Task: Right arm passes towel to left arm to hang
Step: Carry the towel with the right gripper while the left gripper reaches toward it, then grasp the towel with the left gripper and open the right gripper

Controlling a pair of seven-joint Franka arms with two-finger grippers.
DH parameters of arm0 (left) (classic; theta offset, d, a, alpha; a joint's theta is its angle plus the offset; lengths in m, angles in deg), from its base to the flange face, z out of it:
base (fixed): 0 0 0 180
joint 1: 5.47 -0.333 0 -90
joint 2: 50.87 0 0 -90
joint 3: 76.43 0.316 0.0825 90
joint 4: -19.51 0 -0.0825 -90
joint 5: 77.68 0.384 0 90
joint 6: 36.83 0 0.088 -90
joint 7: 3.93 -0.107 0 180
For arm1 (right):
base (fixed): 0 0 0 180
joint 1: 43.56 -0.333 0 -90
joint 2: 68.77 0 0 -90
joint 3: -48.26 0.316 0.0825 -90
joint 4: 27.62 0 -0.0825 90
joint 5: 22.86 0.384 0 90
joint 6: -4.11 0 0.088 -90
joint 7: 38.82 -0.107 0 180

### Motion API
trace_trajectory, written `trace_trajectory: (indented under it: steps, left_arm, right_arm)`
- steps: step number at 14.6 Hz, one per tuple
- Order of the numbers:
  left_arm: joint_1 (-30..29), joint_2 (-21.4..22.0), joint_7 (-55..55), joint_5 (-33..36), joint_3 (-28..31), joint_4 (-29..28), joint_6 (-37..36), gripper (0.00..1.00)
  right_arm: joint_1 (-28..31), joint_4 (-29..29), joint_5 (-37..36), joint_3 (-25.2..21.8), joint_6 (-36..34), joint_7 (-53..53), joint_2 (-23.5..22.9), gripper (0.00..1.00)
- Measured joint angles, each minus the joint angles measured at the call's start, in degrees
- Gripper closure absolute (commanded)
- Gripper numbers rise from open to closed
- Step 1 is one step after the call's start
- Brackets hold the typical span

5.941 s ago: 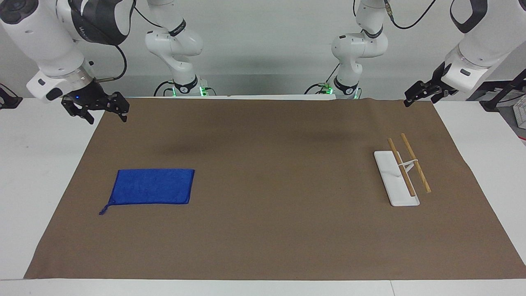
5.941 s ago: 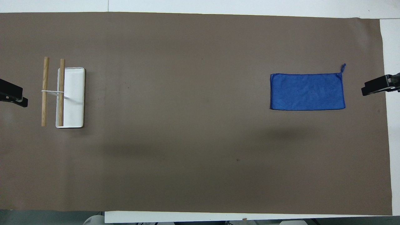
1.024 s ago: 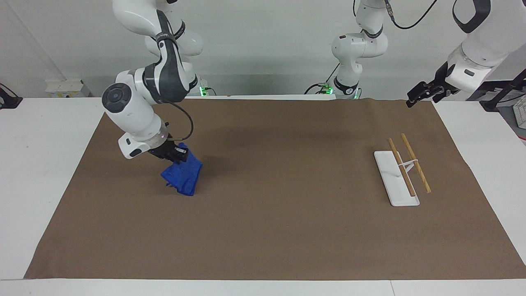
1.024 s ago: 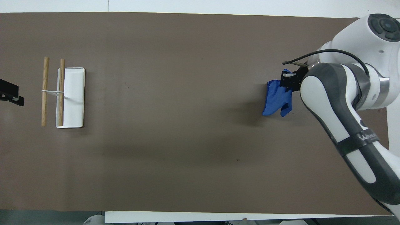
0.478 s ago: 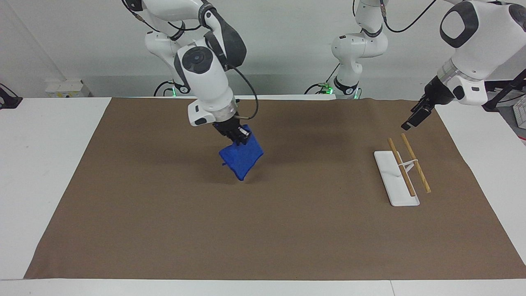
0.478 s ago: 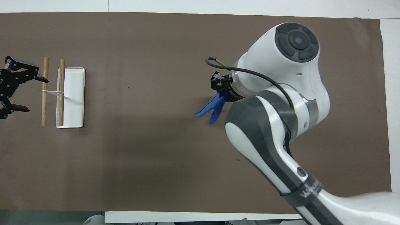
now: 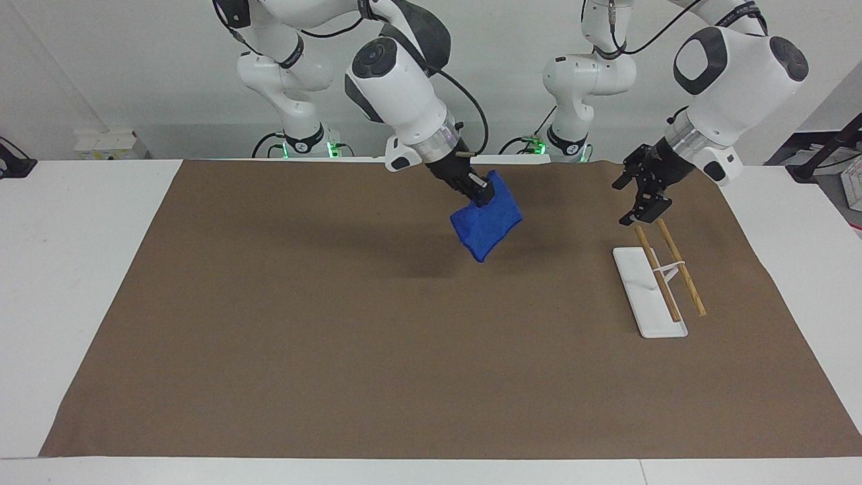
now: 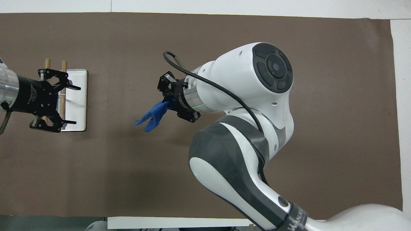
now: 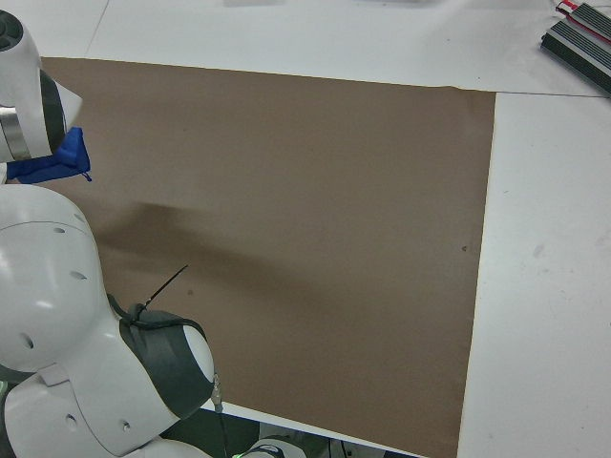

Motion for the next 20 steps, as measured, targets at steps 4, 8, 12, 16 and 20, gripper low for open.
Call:
trace_trajectory:
  steps: [4,8,12,16,20]
  left_arm:
    - [1.06,1.77,4.93,-1.87,-0.51,-2.72,0.75,0.0]
    - [1.24,2.97,5.47,-3.29,-0.6,-5.16,2.24,0.0]
    - [2.44,3.6,5.83,-3.39,-0.84,-5.89,2.46,0.05]
    - [3.04,3.68,5.95,-3.4,-0.94,-6.22,2.87,0.1]
    - [3.34,3.99,5.98,-3.4,-1.01,-6.95,3.06,0.39]
  right_arm:
    - [-1.85,-1.35,0.03,3.36,9.08,-8.89,-2.65,1.0]
    - [-2.5,-1.65,0.03,4.39,12.57,-11.73,-3.84,1.0]
    - [-2.47,-1.83,0.04,4.4,12.6,-11.74,-4.04,1.0]
    - [-2.47,-1.83,0.04,4.4,12.6,-11.74,-4.08,1.0]
    - [-2.47,-1.83,0.04,4.4,12.6,-11.74,-4.09,1.0]
